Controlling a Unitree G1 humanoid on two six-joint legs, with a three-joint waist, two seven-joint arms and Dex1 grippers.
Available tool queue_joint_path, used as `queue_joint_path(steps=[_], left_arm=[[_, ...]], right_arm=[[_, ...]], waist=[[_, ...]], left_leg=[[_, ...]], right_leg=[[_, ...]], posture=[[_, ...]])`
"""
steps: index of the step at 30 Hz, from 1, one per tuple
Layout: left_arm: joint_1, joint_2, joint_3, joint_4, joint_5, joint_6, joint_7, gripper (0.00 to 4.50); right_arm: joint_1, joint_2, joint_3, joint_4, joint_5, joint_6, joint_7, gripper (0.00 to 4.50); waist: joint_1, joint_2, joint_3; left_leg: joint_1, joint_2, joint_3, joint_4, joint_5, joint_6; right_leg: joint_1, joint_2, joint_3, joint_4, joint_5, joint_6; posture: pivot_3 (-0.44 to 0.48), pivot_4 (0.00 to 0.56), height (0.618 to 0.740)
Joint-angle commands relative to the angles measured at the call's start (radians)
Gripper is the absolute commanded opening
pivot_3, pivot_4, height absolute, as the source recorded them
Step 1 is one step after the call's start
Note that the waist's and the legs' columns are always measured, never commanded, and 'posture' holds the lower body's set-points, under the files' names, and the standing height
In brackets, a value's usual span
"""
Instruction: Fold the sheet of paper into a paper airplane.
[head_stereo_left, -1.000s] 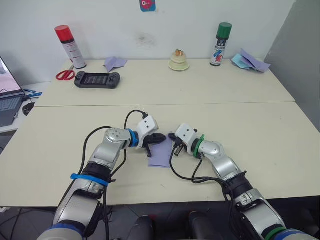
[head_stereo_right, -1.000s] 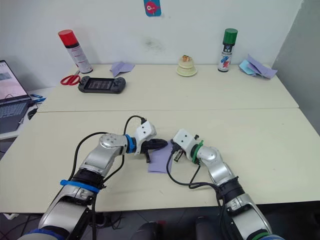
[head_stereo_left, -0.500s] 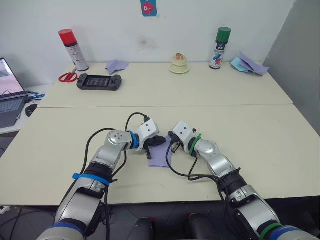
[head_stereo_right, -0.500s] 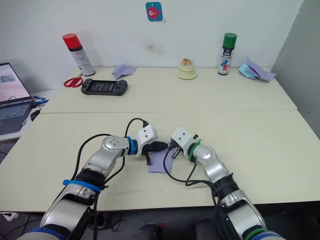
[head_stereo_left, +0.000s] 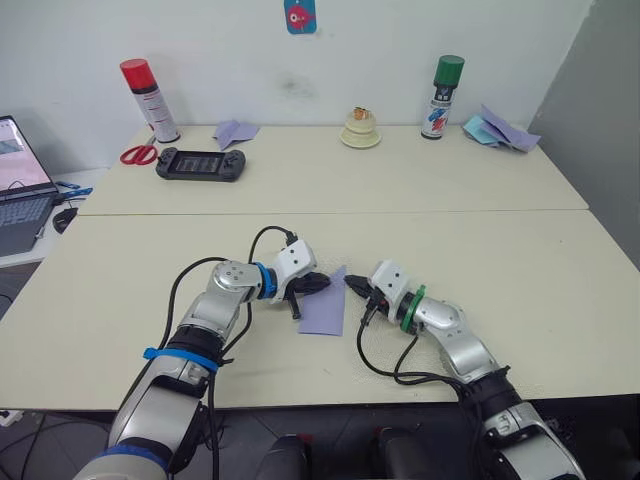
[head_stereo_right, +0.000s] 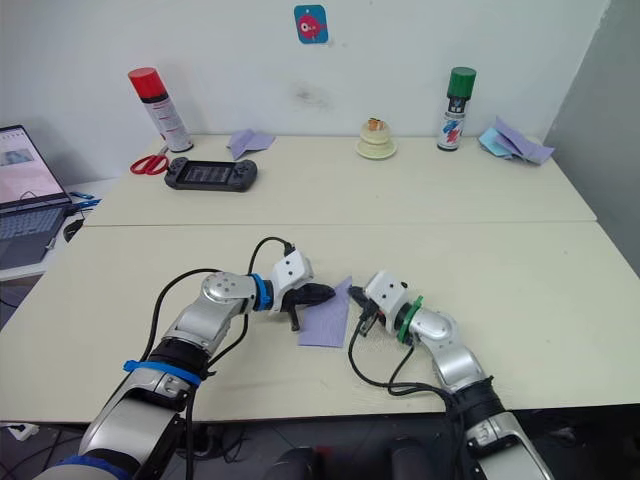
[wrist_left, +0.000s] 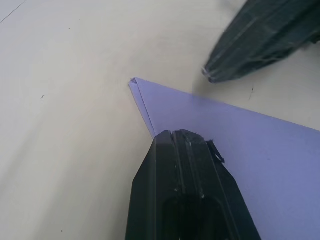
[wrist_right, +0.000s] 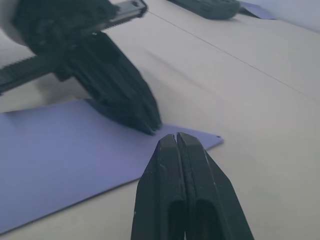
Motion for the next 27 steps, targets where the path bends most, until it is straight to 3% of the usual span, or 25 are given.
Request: queue_joint_path(steps=[1, 9, 19, 27], left_arm=[[0.039, 0.016, -0.032, 0.052, 0.053, 0.025, 0.003, 0.03], [0.046, 0.016, -0.036, 0.043, 0.054, 0.028, 0.001, 0.03], [0.058, 0.017, -0.044, 0.034, 0.054, 0.032, 0.003, 0.03], [0.051, 0.012, -0.047, 0.041, 0.054, 0.030, 0.001, 0.03]], right_arm=[[0.003, 0.015, 0.030, -0.039, 0.023, -0.001, 0.049, 0.00], [0.021, 0.005, 0.095, 0.024, 0.000, 0.096, 0.135, 0.00], [0.207, -0.099, 0.202, -0.151, 0.019, 0.194, 0.294, 0.00], [0.202, -0.080, 0.166, -0.200, 0.030, 0.160, 0.242, 0.00]], waist=[[0.000, 0.000, 0.000], [0.001, 0.000, 0.000], [0.005, -0.002, -0.005], [0.005, -0.004, -0.007]], left_leg=[[0.000, 0.000, 0.000, 0.000, 0.000, 0.000], [0.000, 0.000, 0.000, -0.001, 0.000, 0.000], [0.000, 0.000, -0.001, -0.004, -0.001, -0.001], [0.001, 0.000, -0.001, -0.004, -0.002, -0.002]], right_leg=[[0.000, 0.000, 0.000, 0.000, 0.000, 0.000], [0.001, 0.000, 0.000, -0.003, 0.000, 0.000], [0.004, -0.001, -0.001, -0.011, 0.000, 0.001], [0.004, -0.001, -0.001, -0.012, -0.001, 0.001]], posture=[[0.000, 0.150, 0.722], [0.000, 0.150, 0.722], [0.000, 0.150, 0.722], [0.000, 0.150, 0.722]])
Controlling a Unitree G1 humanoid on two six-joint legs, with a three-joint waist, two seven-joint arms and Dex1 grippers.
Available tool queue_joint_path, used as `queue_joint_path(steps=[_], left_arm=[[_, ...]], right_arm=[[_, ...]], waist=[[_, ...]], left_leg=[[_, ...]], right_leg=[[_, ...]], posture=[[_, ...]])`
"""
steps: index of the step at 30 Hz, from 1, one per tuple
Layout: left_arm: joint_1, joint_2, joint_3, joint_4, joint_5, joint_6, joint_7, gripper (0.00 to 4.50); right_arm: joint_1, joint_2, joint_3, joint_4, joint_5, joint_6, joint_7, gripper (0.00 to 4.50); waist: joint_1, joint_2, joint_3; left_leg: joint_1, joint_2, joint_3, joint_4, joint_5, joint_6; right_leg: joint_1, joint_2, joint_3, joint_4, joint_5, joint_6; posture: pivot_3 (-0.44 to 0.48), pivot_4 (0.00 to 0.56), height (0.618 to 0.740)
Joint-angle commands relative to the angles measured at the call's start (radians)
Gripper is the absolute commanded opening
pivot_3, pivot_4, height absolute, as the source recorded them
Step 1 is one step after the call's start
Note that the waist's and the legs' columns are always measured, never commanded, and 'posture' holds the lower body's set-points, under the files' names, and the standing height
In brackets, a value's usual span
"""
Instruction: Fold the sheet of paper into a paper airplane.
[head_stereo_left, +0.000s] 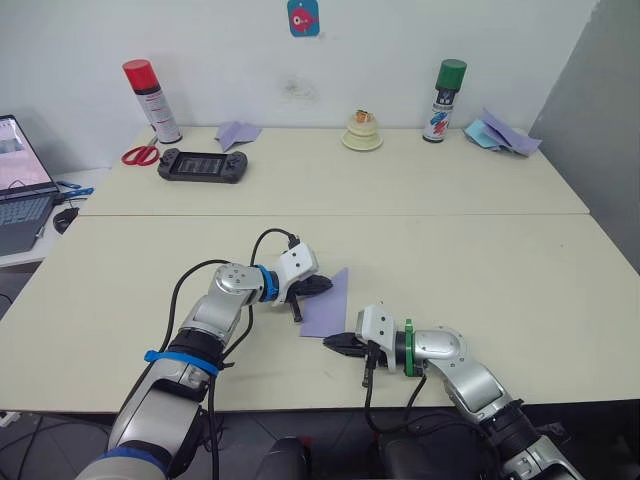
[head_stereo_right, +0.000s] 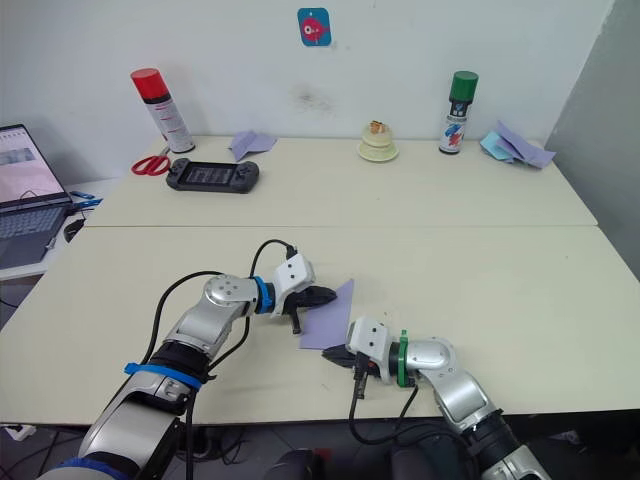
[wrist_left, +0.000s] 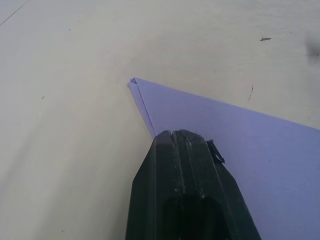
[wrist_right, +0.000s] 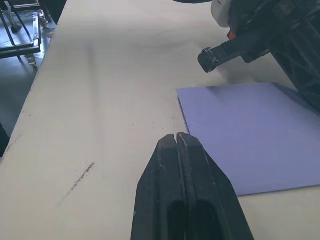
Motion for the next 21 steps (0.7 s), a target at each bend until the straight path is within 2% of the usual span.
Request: queue_joint_path(steps=[1, 4, 8, 16, 21], left_arm=[[0.033, 0.011, -0.033, 0.064, 0.053, 0.028, -0.002, 0.03], [0.028, 0.006, -0.024, 0.064, 0.044, 0.021, 0.000, 0.03], [0.018, 0.007, 0.020, -0.009, -0.011, 0.035, -0.014, 0.03], [0.007, 0.092, 0.131, -0.204, -0.119, 0.117, -0.063, 0.03], [0.006, 0.139, 0.176, -0.273, -0.155, 0.152, -0.078, 0.03]], right_arm=[[0.023, 0.008, 0.008, 0.014, 0.008, 0.011, -0.015, 0.00], [0.018, 0.003, -0.022, -0.054, 0.034, 0.026, -0.020, 0.00], [0.028, -0.048, -0.067, -0.243, 0.086, 0.104, -0.021, 0.00], [0.024, -0.084, -0.164, -0.448, 0.147, 0.270, -0.119, 0.00], [0.007, -0.101, -0.178, -0.495, 0.162, 0.318, -0.136, 0.00]], waist=[[0.000, 0.000, 0.000], [0.000, 0.001, 0.001], [0.004, 0.002, 0.008], [0.005, 0.003, 0.013], [0.017, 0.003, 0.016]], left_leg=[[0.000, 0.000, 0.000, 0.000, 0.000, 0.000], [0.000, 0.000, 0.000, 0.000, 0.000, 0.000], [-0.003, 0.000, 0.000, 0.000, 0.000, 0.000], [-0.031, 0.000, -0.002, 0.004, 0.001, -0.001], [-0.035, -0.002, -0.002, 0.004, 0.001, -0.001]], right_leg=[[0.000, 0.000, 0.000, 0.000, 0.000, 0.000], [0.000, 0.000, 0.000, 0.000, 0.000, 0.000], [-0.002, 0.000, 0.000, 0.000, 0.000, 0.000], [-0.028, 0.000, -0.002, 0.004, 0.002, -0.003], [-0.031, -0.002, -0.002, 0.002, 0.003, -0.005]], posture=[[0.000, 0.150, 0.722], [0.000, 0.150, 0.722], [0.000, 0.150, 0.722], [0.000, 0.150, 0.722], [0.000, 0.150, 0.722]])
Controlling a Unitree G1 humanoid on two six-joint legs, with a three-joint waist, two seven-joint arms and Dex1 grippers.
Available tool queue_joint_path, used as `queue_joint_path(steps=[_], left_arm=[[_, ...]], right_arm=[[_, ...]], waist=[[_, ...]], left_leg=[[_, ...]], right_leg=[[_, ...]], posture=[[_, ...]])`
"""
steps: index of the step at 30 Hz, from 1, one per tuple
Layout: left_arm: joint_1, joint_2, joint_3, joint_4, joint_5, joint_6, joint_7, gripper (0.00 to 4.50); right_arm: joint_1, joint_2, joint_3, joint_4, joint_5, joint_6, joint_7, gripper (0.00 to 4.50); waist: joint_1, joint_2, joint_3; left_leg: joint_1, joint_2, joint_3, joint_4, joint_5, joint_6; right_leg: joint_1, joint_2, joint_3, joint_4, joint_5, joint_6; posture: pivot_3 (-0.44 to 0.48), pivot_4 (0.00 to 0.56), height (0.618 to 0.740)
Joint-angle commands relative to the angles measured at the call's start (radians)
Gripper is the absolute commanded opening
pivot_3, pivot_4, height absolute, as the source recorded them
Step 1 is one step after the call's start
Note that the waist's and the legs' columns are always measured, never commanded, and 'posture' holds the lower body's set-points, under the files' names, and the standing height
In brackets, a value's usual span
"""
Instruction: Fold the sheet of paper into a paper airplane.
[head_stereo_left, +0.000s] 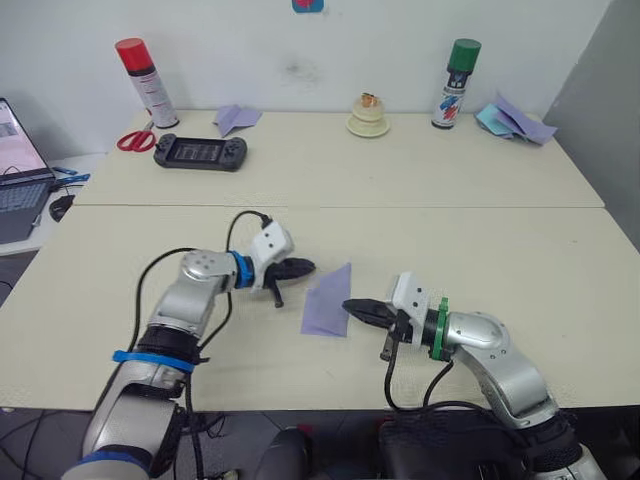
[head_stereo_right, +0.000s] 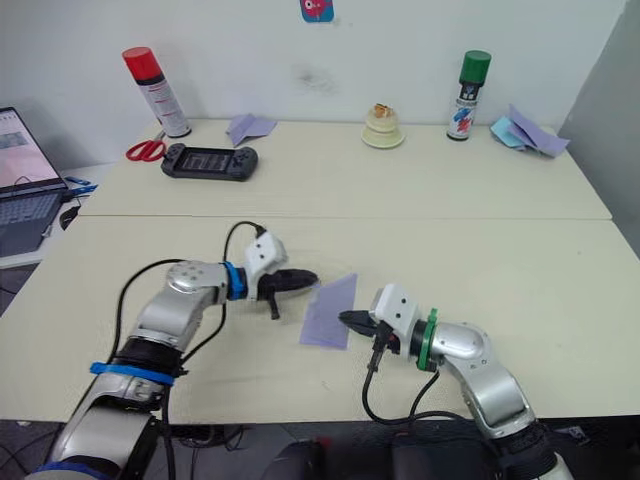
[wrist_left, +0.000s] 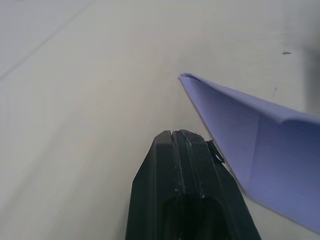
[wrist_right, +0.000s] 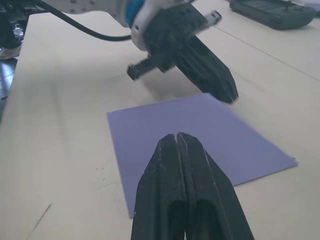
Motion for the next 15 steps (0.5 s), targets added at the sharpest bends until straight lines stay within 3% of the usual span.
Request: queue_joint_path(steps=[1, 3, 6, 12, 13, 15], left_arm=[[-0.010, 0.018, 0.034, -0.066, -0.035, 0.015, -0.010, 0.03], [-0.006, 0.043, 0.041, -0.080, -0.036, 0.005, -0.026, 0.03], [0.014, 0.122, -0.007, -0.079, 0.009, -0.155, -0.147, 0.75], [-0.039, 0.112, -0.065, 0.032, 0.060, -0.426, -0.220, 2.66], [-0.054, 0.104, -0.074, 0.060, 0.069, -0.474, -0.230, 2.70], [-0.087, 0.087, -0.088, 0.118, 0.080, -0.558, -0.244, 2.70]], right_arm=[[-0.020, -0.006, -0.016, -0.063, 0.033, 0.021, -0.010, 0.00], [-0.032, -0.019, -0.027, -0.079, 0.044, 0.045, -0.015, 0.00], [-0.066, -0.077, -0.069, -0.114, 0.057, 0.101, -0.008, 0.59], [-0.073, -0.154, -0.098, -0.178, 0.105, 0.186, 0.006, 2.74], [-0.071, -0.163, -0.102, -0.188, 0.115, 0.199, 0.007, 3.11], [-0.065, -0.177, -0.108, -0.203, 0.129, 0.216, 0.002, 3.11]], waist=[[0.004, 0.000, 0.000], [0.005, 0.000, 0.001], [0.004, 0.000, 0.007], [0.009, 0.000, 0.009], [0.009, -0.001, 0.010], [0.009, -0.003, 0.011]], left_leg=[[0.000, 0.000, 0.000, 0.000, 0.000, 0.000], [0.000, -0.001, 0.001, 0.000, 0.000, 0.000], [0.000, -0.001, 0.001, 0.001, 0.000, 0.000], [0.000, 0.000, 0.000, 0.001, 0.000, 0.000], [0.000, 0.000, 0.000, 0.001, 0.000, 0.000], [-0.001, -0.001, 0.001, 0.001, 0.000, 0.000]], right_leg=[[0.000, 0.000, 0.000, 0.000, 0.000, 0.000], [0.000, -0.001, 0.000, -0.001, 0.000, 0.000], [0.000, 0.000, 0.000, 0.000, 0.000, 0.000], [0.000, 0.000, -0.001, 0.000, 0.000, 0.000], [0.000, 0.000, -0.001, 0.000, 0.000, 0.000], [0.000, 0.000, -0.001, 0.000, 0.000, 0.000]], posture=[[0.000, 0.150, 0.722], [0.000, 0.150, 0.722], [0.000, 0.150, 0.722], [0.000, 0.150, 0.722], [0.000, 0.150, 0.722], [0.000, 0.150, 0.722]])
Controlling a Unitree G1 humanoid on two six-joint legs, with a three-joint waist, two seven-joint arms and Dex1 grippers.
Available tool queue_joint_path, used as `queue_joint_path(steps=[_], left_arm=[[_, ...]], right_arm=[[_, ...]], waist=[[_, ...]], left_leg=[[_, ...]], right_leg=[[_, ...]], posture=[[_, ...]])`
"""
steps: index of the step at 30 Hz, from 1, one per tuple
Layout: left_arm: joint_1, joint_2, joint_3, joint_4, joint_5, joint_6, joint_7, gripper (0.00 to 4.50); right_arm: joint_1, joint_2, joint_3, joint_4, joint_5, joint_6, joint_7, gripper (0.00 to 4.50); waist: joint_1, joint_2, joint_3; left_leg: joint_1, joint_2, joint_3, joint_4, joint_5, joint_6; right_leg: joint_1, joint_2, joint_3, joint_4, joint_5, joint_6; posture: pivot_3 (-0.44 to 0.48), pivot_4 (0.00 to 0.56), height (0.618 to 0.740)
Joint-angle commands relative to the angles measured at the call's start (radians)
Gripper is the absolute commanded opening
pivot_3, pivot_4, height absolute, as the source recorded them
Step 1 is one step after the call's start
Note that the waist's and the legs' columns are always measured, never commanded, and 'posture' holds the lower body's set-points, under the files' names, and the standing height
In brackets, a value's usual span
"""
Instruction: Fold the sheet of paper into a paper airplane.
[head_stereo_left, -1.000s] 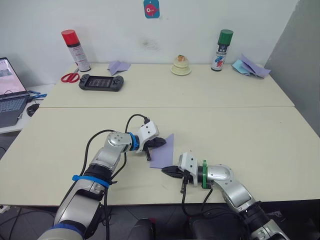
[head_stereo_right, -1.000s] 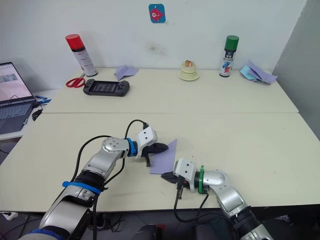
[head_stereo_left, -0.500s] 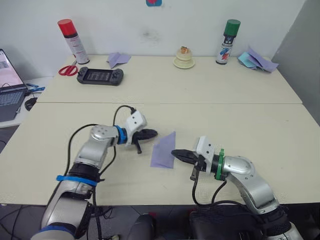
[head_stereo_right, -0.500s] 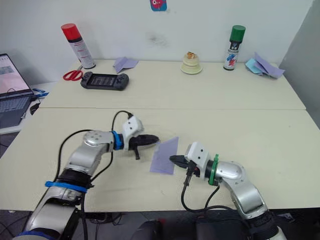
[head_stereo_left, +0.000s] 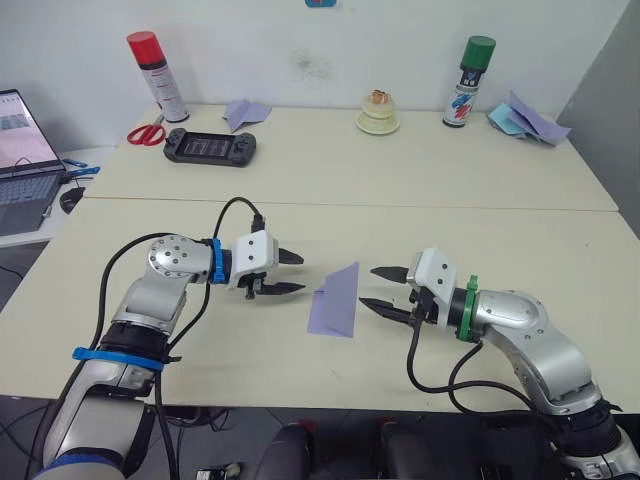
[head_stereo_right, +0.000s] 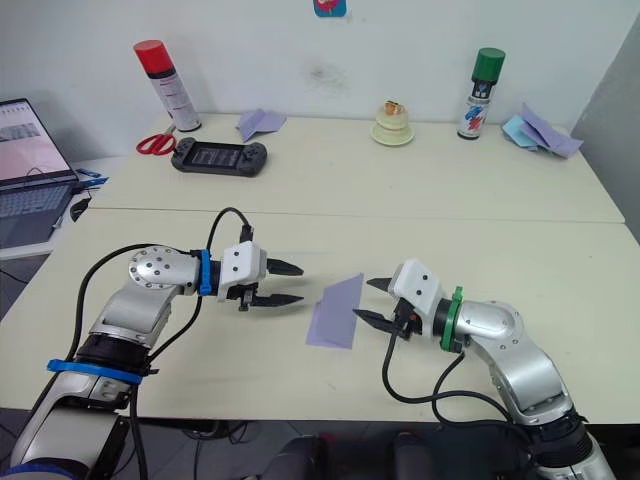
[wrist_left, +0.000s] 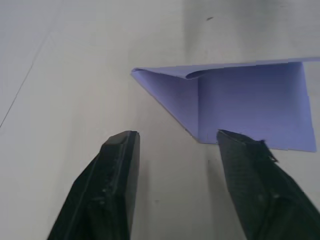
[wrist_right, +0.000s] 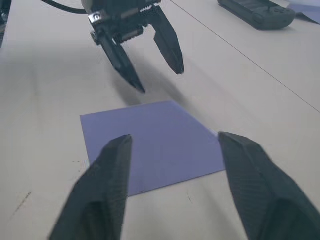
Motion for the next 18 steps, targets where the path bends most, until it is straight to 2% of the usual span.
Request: queue_joint_path(steps=[1, 7, 15, 18], left_arm=[[-0.070, -0.023, -0.015, 0.078, 0.017, -0.165, -0.030, 2.70], [-0.170, -0.113, -0.043, 0.250, 0.021, -0.355, -0.071, 2.70], [-0.272, -0.184, -0.109, 0.483, 0.097, -0.614, -0.101, 2.70], [-0.303, -0.199, -0.122, 0.544, 0.117, -0.669, -0.101, 2.08]], right_arm=[[0.001, -0.025, -0.032, -0.071, 0.039, 0.032, -0.001, 3.11], [0.036, -0.056, -0.050, -0.123, 0.075, 0.075, -0.020, 3.11], [0.059, -0.094, -0.089, -0.149, 0.116, 0.106, -0.029, 3.11], [0.066, -0.102, -0.103, -0.157, 0.120, 0.110, -0.037, 3.16]], waist=[[0.000, -0.001, 0.001], [-0.001, -0.003, 0.002], [-0.005, -0.003, 0.002], [-0.005, -0.004, 0.003]], left_leg=[[0.000, 0.000, 0.000, 0.000, 0.000, 0.000], [0.000, 0.000, 0.000, 0.001, 0.000, 0.000], [0.000, 0.000, 0.001, 0.002, 0.000, 0.000], [0.000, 0.000, 0.002, 0.002, 0.000, 0.001]], right_leg=[[0.000, 0.000, 0.000, 0.000, 0.000, 0.000], [0.000, 0.000, -0.001, 0.000, 0.000, 0.000], [0.000, 0.001, -0.003, 0.002, 0.000, 0.000], [0.000, 0.001, -0.004, 0.003, 0.000, 0.001]], posture=[[0.000, 0.150, 0.722], [0.000, 0.150, 0.722], [0.000, 0.150, 0.722], [0.000, 0.150, 0.722]])
